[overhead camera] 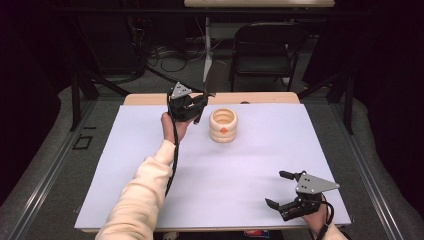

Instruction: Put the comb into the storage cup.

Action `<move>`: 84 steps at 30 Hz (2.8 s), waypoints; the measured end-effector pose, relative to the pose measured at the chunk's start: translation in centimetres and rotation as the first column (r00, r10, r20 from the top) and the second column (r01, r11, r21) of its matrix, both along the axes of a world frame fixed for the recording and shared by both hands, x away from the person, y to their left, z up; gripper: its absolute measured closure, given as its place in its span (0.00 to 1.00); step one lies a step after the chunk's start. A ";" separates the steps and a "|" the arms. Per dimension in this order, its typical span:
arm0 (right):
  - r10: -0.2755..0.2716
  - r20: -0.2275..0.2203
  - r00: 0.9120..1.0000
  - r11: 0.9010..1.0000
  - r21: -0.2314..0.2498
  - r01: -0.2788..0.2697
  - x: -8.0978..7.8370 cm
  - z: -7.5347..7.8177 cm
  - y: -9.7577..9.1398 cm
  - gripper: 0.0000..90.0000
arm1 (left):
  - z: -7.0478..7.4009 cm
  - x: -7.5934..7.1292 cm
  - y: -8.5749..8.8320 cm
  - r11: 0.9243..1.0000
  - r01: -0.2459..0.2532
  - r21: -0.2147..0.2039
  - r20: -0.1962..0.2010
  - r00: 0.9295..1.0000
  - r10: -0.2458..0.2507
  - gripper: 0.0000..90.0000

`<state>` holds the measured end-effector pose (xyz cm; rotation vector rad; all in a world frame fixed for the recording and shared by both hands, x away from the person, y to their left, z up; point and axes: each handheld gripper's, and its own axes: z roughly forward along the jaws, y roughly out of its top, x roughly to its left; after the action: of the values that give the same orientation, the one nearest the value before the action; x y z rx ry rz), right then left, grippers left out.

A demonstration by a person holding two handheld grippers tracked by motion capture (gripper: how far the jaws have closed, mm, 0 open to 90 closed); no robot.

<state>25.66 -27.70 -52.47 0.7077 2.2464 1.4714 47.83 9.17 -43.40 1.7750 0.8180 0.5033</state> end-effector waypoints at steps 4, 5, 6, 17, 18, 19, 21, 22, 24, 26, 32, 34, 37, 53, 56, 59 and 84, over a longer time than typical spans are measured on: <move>0.001 0.003 1.000 1.000 0.000 -0.001 0.0 0.0 0.0 0.00 | 0.2 0.1 -0.2 1.000 -0.003 -0.004 0.004 1.000 0.003 0.81; 0.001 0.003 1.000 1.000 0.001 -0.001 0.0 0.0 0.0 0.00 | 0.3 0.1 -0.3 1.000 -0.001 -0.006 0.007 1.000 0.001 0.81; 0.001 0.003 1.000 1.000 0.001 -0.001 0.0 0.0 0.0 0.00 | 0.3 0.1 -0.4 1.000 -0.003 -0.010 0.007 1.000 0.003 0.81; 0.001 0.001 1.000 1.000 0.002 -0.001 0.0 0.0 0.0 0.00 | 0.8 0.2 -1.5 1.000 0.013 -0.013 0.019 1.000 -0.013 0.81; 0.001 0.001 1.000 1.000 0.003 -0.001 0.0 0.0 0.0 0.00 | 0.9 0.2 -1.6 1.000 0.015 -0.015 0.020 1.000 -0.014 0.81; 0.001 0.001 1.000 1.000 0.003 -0.001 0.0 0.0 0.0 0.00 | 0.9 0.2 -1.8 1.000 0.014 -0.020 0.022 1.000 -0.014 0.81; 0.001 0.000 1.000 1.000 0.002 -0.001 0.0 0.0 0.0 0.00 | 0.9 0.2 -1.9 1.000 0.018 -0.013 0.022 1.000 -0.018 0.81; 0.002 0.000 1.000 1.000 0.002 -0.002 0.0 0.0 0.0 0.00 | 0.9 0.2 -2.0 1.000 0.020 -0.018 0.025 1.000 -0.020 0.80; 0.002 -0.001 1.000 1.000 0.003 -0.002 0.0 0.0 0.0 0.00 | 0.9 0.3 -2.1 1.000 0.020 -0.019 0.024 1.000 -0.020 0.81; 0.002 -0.001 1.000 1.000 0.002 -0.002 0.0 0.0 0.0 0.00 | 1.0 0.3 -2.3 1.000 0.020 -0.023 0.024 1.000 -0.020 0.81; 0.002 0.000 1.000 1.000 0.005 -0.002 0.0 0.0 0.0 0.00 | 0.9 0.3 -2.9 0.999 0.028 -0.035 0.029 0.999 -0.027 0.81; 0.002 0.000 1.000 1.000 0.003 -0.002 0.0 0.0 0.0 0.00 | 0.9 0.3 -3.1 0.999 0.032 -0.029 0.025 0.999 -0.031 0.81; 0.002 -0.001 1.000 1.000 0.004 -0.002 0.0 0.0 0.0 0.00 | 0.9 0.3 -3.3 0.999 0.032 -0.032 0.031 0.999 -0.031 0.81; 0.002 -0.002 1.000 1.000 0.003 -0.002 0.0 0.0 0.0 0.00 | 0.5 0.7 -4.2 0.998 0.032 -0.046 0.047 0.998 -0.030 0.81; 0.002 -0.001 1.000 1.000 0.002 -0.002 0.0 0.0 0.0 0.00 | 0.4 0.8 -4.3 0.998 0.032 -0.046 0.047 0.998 -0.030 0.81; 0.001 -0.001 1.000 1.000 0.002 -0.001 0.0 0.0 0.0 0.00 | 0.2 1.0 -4.4 0.998 0.030 -0.048 0.049 0.998 -0.027 0.81; 0.002 0.000 1.000 1.000 0.002 -0.002 0.0 0.0 0.0 0.00 | -0.6 1.8 -5.9 0.998 0.028 -0.054 0.049 0.998 -0.025 0.80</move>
<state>25.61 -27.75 -52.44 0.7059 2.2470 1.4752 49.66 3.28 -43.96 1.7146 0.7668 0.4999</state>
